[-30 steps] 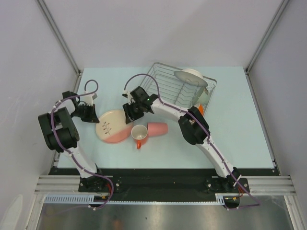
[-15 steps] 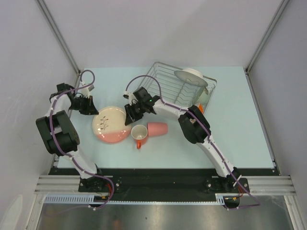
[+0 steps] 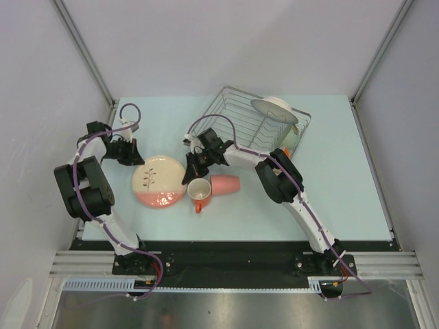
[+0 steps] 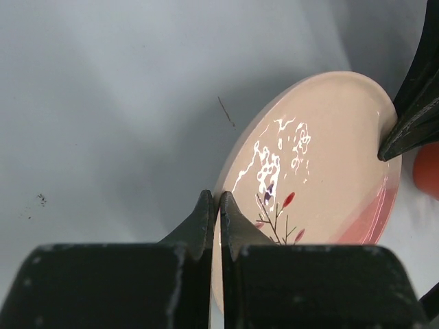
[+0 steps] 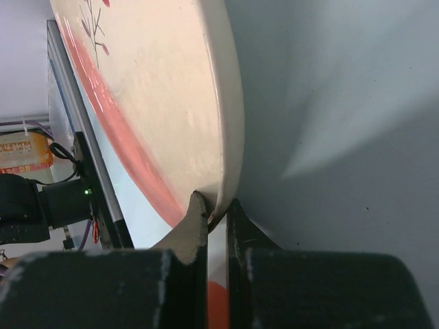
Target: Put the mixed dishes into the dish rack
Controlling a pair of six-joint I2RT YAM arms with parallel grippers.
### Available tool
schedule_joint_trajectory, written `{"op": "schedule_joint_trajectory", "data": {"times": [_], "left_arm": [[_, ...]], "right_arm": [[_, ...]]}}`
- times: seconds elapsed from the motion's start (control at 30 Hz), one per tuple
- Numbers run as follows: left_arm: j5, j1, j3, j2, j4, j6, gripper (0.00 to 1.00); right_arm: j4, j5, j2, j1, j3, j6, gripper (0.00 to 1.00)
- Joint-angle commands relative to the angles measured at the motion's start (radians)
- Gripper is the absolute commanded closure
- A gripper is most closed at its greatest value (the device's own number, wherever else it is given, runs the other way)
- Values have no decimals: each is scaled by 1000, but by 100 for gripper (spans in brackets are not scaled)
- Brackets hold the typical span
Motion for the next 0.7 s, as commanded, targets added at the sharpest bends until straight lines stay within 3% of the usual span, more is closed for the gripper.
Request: {"op": "schedule_joint_trajectory", "data": {"times": [0.0,0.23,0.37,0.6,0.67], "left_arm": [[222,-81,-27,15,-51,-85,100],[233,-88,-46,12,-45,-89,100],[240,-87,-32,12,-46,-103,92],[266,-101,-49,33,-1,-143,100],[274,-108,-59,33,24,-161,100]], "right_arm": [[155,36,-26,59,-44,-79,100],[172,97,-80,81,-82,-128,100],[190,122,-129,84,-96,-144,100],[271,58,-96,73,-92,-78,100],[264,44,-79,73,-64,-73,85]]}}
